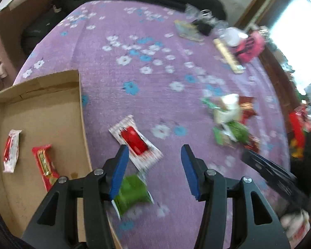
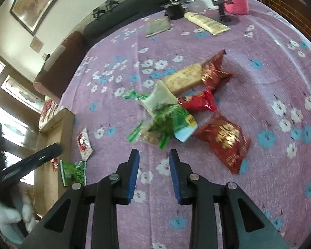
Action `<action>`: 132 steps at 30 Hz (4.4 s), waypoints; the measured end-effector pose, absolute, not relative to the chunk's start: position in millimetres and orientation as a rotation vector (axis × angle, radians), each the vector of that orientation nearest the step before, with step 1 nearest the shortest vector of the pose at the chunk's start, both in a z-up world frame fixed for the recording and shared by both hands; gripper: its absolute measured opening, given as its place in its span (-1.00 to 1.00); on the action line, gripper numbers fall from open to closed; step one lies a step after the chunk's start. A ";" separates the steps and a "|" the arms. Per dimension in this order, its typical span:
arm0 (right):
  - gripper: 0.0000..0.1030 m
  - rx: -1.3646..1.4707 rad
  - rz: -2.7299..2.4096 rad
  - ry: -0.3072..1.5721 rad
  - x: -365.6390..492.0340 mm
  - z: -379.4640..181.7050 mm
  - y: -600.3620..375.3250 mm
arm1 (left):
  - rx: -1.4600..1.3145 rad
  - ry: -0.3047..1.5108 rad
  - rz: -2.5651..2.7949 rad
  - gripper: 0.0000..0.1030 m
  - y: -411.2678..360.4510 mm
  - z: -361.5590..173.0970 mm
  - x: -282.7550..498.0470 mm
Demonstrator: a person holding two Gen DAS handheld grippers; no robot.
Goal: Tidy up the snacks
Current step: 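Grasp another white-and-red packet with the left gripper, then grasp the green pea bag with the right gripper while the left carries its packet to the tray, then release the packet and the green bag into the tray with both grippers, then grasp the red foil pack with the right gripper while the left grasps the clear nut bag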
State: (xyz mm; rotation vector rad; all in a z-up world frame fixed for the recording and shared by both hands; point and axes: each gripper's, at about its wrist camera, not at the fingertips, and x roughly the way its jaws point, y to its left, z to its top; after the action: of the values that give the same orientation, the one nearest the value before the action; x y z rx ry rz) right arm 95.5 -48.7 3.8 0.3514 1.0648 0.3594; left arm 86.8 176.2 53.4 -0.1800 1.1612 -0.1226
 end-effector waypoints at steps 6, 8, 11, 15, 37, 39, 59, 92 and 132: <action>-0.44 0.343 0.403 1.063 95.0 1.5 -48.4 | -0.103 1.250 -0.040 0.05 170.1 17.5 110.5; -0.44 0.342 0.404 1.060 95.1 0.7 -52.8 | -0.066 1.228 -0.042 0.03 165.0 16.7 111.4; -0.44 0.345 0.399 1.064 96.9 -1.8 -60.5 | -0.045 1.206 -0.064 -0.33 158.9 17.5 110.9; -0.44 0.343 0.405 1.063 99.6 -2.0 -64.8 | -0.066 1.192 -0.093 -0.41 157.6 19.5 108.3; -0.05 -0.096 0.882 1.017 75.1 12.5 118.9 | -0.305 0.991 -0.018 -0.42 271.3 99.0 18.3; -0.05 -0.251 0.911 0.957 66.0 14.7 132.9 | -0.316 1.005 0.010 -0.42 288.7 92.4 8.4; -0.53 -0.272 0.879 1.058 80.3 0.1 153.7 | -0.358 1.121 0.065 -0.42 339.8 35.8 12.8; -0.49 -0.153 0.999 1.127 28.4 35.7 272.1 | -0.467 0.872 0.206 0.17 418.9 130.7 -105.7; -1.00 0.147 0.554 1.183 67.3 15.9 156.2 | -0.400 0.968 -0.137 0.42 327.2 96.2 -24.5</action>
State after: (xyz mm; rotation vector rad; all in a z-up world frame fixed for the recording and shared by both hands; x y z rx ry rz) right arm 67.3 156.2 15.9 0.1472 1.1831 0.5543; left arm -24.5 327.2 96.2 -0.3995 0.9677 -0.1372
